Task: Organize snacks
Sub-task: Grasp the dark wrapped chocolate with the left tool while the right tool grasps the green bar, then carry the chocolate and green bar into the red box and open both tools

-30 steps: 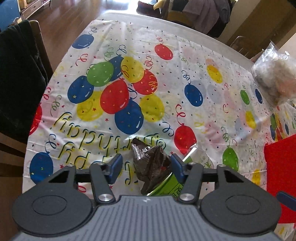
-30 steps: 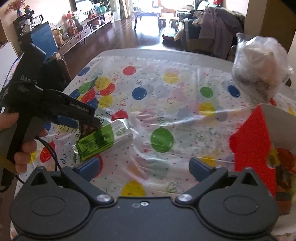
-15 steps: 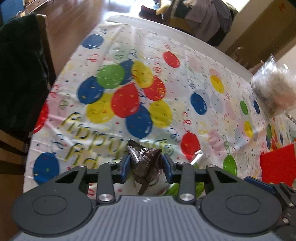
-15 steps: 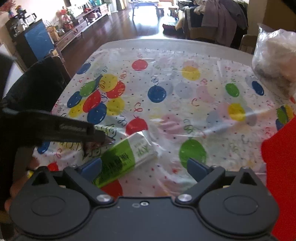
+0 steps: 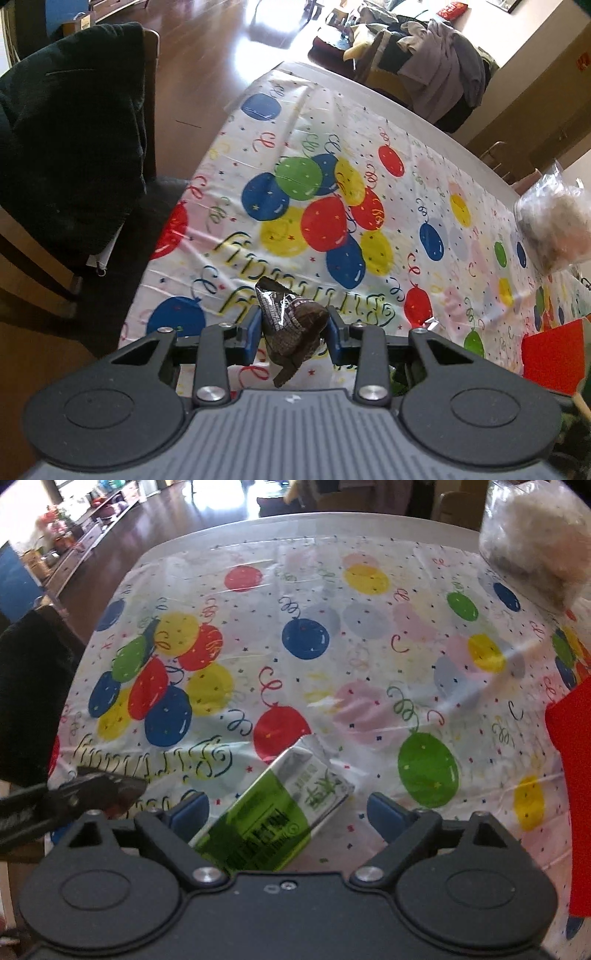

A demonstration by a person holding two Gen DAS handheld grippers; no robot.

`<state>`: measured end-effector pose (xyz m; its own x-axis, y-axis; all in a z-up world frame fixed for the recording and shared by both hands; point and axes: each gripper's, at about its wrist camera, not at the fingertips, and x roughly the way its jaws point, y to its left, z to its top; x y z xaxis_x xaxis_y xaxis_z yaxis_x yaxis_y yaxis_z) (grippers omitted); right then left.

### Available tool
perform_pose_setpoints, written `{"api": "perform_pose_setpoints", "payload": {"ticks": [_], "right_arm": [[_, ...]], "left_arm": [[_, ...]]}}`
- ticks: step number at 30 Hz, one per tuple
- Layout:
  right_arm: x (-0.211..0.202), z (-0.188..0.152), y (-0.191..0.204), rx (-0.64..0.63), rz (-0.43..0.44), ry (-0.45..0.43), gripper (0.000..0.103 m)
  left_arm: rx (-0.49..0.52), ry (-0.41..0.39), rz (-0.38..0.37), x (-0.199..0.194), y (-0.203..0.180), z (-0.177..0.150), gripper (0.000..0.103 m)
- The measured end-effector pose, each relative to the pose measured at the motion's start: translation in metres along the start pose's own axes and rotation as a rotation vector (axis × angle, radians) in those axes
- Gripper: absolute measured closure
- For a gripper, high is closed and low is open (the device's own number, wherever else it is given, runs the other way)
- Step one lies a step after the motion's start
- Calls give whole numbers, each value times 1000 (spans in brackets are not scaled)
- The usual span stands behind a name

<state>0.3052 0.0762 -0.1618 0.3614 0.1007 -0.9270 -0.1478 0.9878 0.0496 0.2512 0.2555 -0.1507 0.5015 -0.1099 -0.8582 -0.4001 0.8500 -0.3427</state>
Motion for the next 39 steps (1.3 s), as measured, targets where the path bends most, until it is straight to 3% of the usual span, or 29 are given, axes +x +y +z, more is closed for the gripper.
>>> {"api": "perform_pose_setpoints", "payload": {"ticks": [8, 18, 23, 39], "right_arm": [[0, -9, 9, -66, -45, -3, 25], [-15, -26, -16, -136, 17, -42, 61], [-26, -36, -38, -135, 73, -62, 62], [-111, -72, -118, -115, 113, -127, 62]], "left_arm": [[-4, -3, -2, -6, 6, -3, 68], [46, 9, -10, -13, -10, -18, 68], [86, 20, -8, -18, -23, -30, 68], [274, 47, -67, -62, -100, -81, 68]]}}
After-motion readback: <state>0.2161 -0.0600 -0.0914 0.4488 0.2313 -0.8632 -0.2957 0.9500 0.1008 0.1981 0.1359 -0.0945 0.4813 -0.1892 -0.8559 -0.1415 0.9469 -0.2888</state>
